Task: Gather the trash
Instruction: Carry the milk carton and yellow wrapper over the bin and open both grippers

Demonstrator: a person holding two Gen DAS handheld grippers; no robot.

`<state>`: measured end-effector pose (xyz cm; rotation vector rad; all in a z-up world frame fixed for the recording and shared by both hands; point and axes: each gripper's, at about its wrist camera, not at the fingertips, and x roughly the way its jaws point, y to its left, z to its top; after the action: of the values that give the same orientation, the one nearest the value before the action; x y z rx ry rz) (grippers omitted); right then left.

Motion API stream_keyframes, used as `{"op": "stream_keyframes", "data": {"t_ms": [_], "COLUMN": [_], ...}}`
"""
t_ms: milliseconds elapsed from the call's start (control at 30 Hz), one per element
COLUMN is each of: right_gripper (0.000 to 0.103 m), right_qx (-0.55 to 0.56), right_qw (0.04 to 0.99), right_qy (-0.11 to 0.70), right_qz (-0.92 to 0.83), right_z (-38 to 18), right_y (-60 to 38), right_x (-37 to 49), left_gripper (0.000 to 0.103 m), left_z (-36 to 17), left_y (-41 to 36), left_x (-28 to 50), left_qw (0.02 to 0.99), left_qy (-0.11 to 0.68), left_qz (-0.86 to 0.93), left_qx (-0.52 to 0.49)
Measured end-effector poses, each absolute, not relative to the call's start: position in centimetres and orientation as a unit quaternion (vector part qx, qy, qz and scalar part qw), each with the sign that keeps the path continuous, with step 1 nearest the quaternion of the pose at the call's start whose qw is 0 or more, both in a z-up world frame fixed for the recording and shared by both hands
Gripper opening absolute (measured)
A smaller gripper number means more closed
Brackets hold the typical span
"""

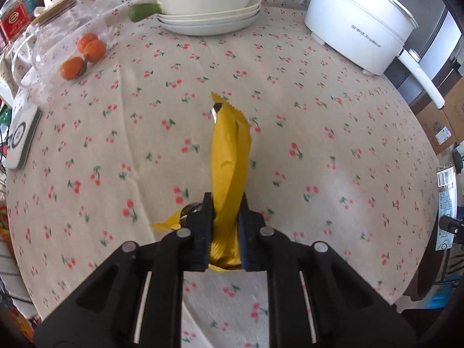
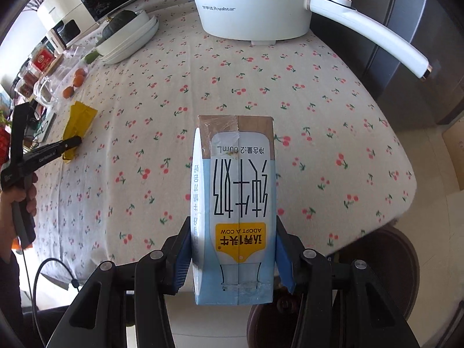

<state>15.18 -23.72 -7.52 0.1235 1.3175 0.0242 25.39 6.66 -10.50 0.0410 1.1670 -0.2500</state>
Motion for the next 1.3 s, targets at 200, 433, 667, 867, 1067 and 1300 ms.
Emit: {"op": "stream_keyframes", "data": {"t_ms": [200,433,667,867,1067,1300], "right_gripper": [0.051,0.051,0.051,0.051,0.051,0.051], "right_qx": [0.063,0.068,0.108,0.121,0.143,0.163], "right_qw": [0.794,0.801,0.796,0.805,0.799,0.788], "right_qy": [0.605,0.594,0.596,0.579,0.577,0.581], "right_qz": [0.004,0.004,-0.013,-0.045,-0.086,-0.118], "right_z": [-5.9,-5.1,-6.4,-6.1,-6.8,-7.6], "right_y": [-23.8,-24.4,-28.2,-31.9,-36.5,-40.2], "right_x": [10.5,5.3,0.7,-1.6,-4.4,-7.1], "left_gripper": [0.016,0.016,0.016,0.016,0.017,0.021], "left_z": [-8.7,-6.4,-5.8,-6.2,-7.1,-7.7], "left_y": [4.1,0.9,-3.7,-9.6,-15.3,-20.7], "left_x": [19.5,13.7,9.6,6.9,5.7,4.8], "left_qw": [0.826,0.825,0.812,0.793,0.767,0.751], "left_qy": [0.546,0.538,0.536,0.532,0.538,0.525], "left_qz": [-0.138,-0.172,-0.231,-0.291,-0.343,-0.393], "left_qx": [0.019,0.032,0.026,0.059,0.071,0.082]}}
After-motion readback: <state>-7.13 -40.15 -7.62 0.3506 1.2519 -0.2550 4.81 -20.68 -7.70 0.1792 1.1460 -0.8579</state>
